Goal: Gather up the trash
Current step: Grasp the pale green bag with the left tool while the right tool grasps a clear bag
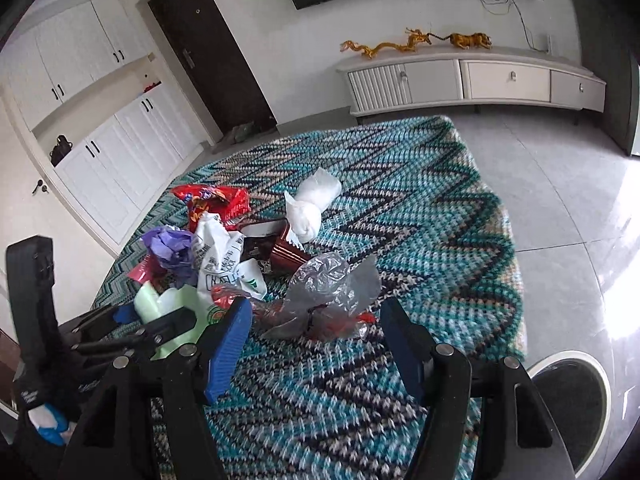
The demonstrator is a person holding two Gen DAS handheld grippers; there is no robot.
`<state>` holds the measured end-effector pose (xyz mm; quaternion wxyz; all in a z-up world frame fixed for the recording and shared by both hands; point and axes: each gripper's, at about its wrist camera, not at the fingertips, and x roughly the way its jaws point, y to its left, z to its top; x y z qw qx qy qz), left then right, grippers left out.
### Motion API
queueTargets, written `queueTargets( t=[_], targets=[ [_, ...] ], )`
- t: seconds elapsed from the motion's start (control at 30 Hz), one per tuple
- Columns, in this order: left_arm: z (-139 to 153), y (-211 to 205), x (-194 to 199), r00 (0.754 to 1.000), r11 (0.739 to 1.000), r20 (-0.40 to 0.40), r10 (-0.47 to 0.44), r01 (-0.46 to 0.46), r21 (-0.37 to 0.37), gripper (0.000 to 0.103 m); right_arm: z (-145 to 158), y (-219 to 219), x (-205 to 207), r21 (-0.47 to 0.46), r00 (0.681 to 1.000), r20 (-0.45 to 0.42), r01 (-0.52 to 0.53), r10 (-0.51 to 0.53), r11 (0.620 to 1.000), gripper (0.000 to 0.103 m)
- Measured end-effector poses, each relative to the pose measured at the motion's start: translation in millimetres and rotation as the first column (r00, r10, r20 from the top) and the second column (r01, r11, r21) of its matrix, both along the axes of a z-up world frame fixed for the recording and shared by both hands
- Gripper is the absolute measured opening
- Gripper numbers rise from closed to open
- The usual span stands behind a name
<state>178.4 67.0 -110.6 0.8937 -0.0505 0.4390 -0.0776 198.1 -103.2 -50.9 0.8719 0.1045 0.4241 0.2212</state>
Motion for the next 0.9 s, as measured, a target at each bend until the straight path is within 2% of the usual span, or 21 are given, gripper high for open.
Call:
queueTargets(
  t=[0.13, 0.2, 0.23, 0.27, 0.3, 0.33, 0.5, 0.53, 0.9],
  targets=[
    [-6, -1, -12, 1.000, 1.000, -0.008, -0.011, 0.011, -0.013, 0.066, -13, 10, 3, -0.008, 1.000, -0.024, -0.010, 0.010, 1.000, 0.064],
    [-8, -1, -20, 1.000, 1.000, 0.002, -0.012, 0.012, -0.020, 0.066, -17, 11, 1, -0.002, 0.999, -0.029, -0.017, 0.017, 1.000, 0.044],
    [-7, -2, -23, 1.000, 1.000, 0.008, -0.013, 0.013, -0.022, 0.064, -17, 11, -2, -0.002, 0.999, -0.026, -0.023, 0.023, 1.000, 0.039],
    [-6, -2, -25, 1.000, 0.999, 0.011, -0.018, 0.018, -0.026, 0.058, -17, 12, -3, -0.004, 0.999, -0.022, -0.023, 0.023, 1.000, 0.029],
    [-5, -4, -27, 1.000, 0.999, 0.015, -0.022, 0.022, -0.026, 0.057, -17, 11, -4, -0.005, 1.000, -0.020, -0.022, 0.022, 1.000, 0.018],
    [-3, -4, -29, 1.000, 1.000, 0.020, -0.023, 0.023, -0.021, 0.052, -17, 11, -5, -0.004, 1.000, -0.020, -0.022, 0.022, 1.000, 0.013],
    [6, -5, -44, 0.999, 0.999, 0.036, -0.028, 0.029, -0.024, 0.032, -6, 7, -22, 0.005, 0.999, 0.015, -0.032, 0.032, 0.999, 0.008],
    [7, -4, -47, 0.999, 0.999, 0.035, -0.028, 0.029, -0.032, 0.025, -5, 7, -25, 0.007, 0.999, 0.019, -0.032, 0.032, 0.999, 0.007],
    [40, 0, -91, 0.995, 1.000, 0.103, 0.011, -0.009, -0.015, 0.025, 26, -9, -90, 0.030, 0.996, 0.075, -0.049, 0.046, 0.998, 0.006]
  ],
)
